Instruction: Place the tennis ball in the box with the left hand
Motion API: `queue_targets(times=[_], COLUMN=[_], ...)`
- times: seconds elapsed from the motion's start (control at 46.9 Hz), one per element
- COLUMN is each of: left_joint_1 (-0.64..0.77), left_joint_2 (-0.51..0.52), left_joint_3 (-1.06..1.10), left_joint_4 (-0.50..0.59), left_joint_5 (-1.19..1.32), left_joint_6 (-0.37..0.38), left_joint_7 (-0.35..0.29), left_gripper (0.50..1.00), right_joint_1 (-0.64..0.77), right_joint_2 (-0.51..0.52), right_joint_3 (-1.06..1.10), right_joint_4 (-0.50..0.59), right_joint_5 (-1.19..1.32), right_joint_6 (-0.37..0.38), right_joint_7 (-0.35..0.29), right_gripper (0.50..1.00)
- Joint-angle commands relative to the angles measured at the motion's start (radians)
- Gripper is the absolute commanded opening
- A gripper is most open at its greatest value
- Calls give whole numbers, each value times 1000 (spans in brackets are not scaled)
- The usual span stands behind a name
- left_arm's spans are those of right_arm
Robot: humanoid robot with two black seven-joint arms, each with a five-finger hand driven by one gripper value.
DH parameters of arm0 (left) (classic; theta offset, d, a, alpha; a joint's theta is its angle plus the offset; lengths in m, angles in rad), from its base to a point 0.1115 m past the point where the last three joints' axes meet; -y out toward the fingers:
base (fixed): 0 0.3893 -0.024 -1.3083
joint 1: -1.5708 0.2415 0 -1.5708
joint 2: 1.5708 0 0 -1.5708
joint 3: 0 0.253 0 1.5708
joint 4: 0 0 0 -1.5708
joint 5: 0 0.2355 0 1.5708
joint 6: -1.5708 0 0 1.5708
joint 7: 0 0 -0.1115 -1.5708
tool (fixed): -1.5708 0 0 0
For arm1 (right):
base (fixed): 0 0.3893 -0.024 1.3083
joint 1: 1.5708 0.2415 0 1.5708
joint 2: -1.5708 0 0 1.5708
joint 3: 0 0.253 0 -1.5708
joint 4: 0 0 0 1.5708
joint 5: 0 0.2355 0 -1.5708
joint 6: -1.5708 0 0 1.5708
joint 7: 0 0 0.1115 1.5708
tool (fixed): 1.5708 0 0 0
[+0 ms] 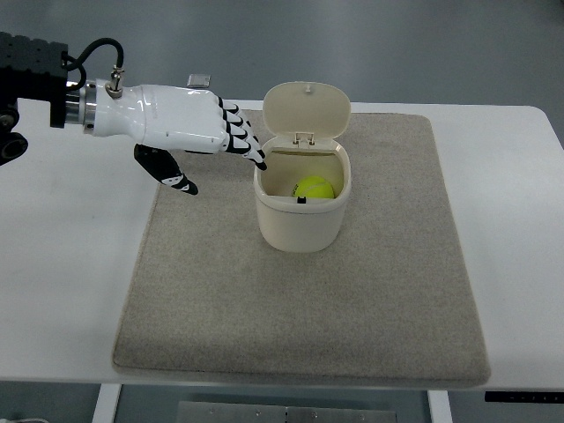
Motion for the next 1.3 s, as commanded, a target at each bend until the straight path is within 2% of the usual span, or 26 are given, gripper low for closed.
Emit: queue_targets(times=[0.0,0.213,0.235,0.277,0.299,0.576,1.003,1.28], left_joint_1=[5,31,38,51,58,150,230,281], left_joint_2=[39,92,92,89,89,66,-79,-167], left_joint_3=[0,3,5,5,5,5,5,0], left_joint_4=[0,49,62,86,95,230,485,576], left_joint_5=[-62,-168,-180,-211,-228,-441,-1047,-1194], left_joint_6=[-21,-53,-55,-55,-56,-56,-41,-53], left_joint_7=[0,0,0,0,0,0,0,0], left_gripper=[868,887,902,975,988,990,990,992], right_joint_1=[0,0,0,0,0,0,0,0], right_joint_2=[0,0,0,0,0,0,0,0], right_joint_3=[0,0,-1,0,-1,0,0,0], right_joint_4=[0,0,0,0,0,0,0,0], right_joint_5=[0,0,0,0,0,0,0,0], right_joint_6=[0,0,0,0,0,0,0,0], right_joint_7=[0,0,0,0,0,0,0,0], right_gripper=[901,901,901,901,901,901,901,901])
